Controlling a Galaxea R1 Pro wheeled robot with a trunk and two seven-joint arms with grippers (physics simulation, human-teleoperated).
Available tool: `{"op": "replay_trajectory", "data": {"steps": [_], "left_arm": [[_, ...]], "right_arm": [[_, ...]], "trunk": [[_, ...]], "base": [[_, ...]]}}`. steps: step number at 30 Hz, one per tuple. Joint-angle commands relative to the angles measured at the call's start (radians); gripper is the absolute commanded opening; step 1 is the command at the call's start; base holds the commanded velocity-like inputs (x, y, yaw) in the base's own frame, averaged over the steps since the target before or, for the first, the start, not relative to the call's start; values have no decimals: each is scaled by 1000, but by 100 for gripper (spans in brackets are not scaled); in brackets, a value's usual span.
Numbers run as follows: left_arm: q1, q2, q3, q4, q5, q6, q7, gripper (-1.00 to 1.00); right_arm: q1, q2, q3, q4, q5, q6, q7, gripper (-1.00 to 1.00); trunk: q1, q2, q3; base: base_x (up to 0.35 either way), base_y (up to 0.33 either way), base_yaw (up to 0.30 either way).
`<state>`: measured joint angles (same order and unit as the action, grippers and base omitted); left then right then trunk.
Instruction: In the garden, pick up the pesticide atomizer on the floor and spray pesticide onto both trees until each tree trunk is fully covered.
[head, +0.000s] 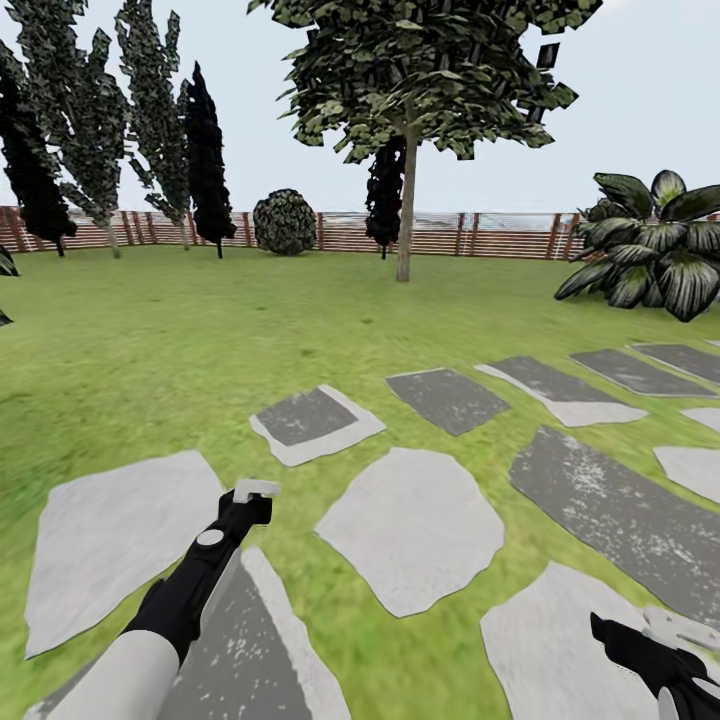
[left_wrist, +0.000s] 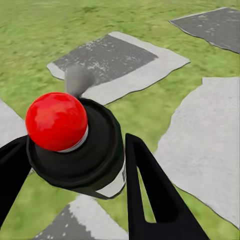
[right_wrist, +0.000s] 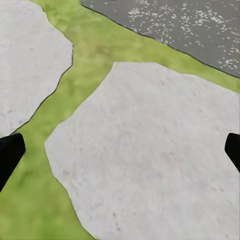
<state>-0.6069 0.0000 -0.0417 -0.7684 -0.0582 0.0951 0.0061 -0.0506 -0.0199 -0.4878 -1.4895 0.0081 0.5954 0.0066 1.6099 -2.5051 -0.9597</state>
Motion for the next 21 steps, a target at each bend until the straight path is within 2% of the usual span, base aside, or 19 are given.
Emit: {"op": "replay_trajectory", "data": {"steps": [1,11,18,21], "left_arm": [[0,0,0,0,0,0,0,-100],[0,0,0,0,0,0,0,-100],[0,0,0,0,0,0,0,-100],[0,0,0,0,0,0,0,-100]], "right_arm": [[0,0,0,0,0,0,0,100],[0,0,0,0,0,0,0,100],[0,0,0,0,0,0,0,100],[0,0,0,0,0,0,0,100]], "trunk": [[0,0,0],[0,0,0],[0,0,0],[0,0,0]], "base": [[329,0,0],[329,0,-13],[329,0,-221],[329,0,-70]]}}
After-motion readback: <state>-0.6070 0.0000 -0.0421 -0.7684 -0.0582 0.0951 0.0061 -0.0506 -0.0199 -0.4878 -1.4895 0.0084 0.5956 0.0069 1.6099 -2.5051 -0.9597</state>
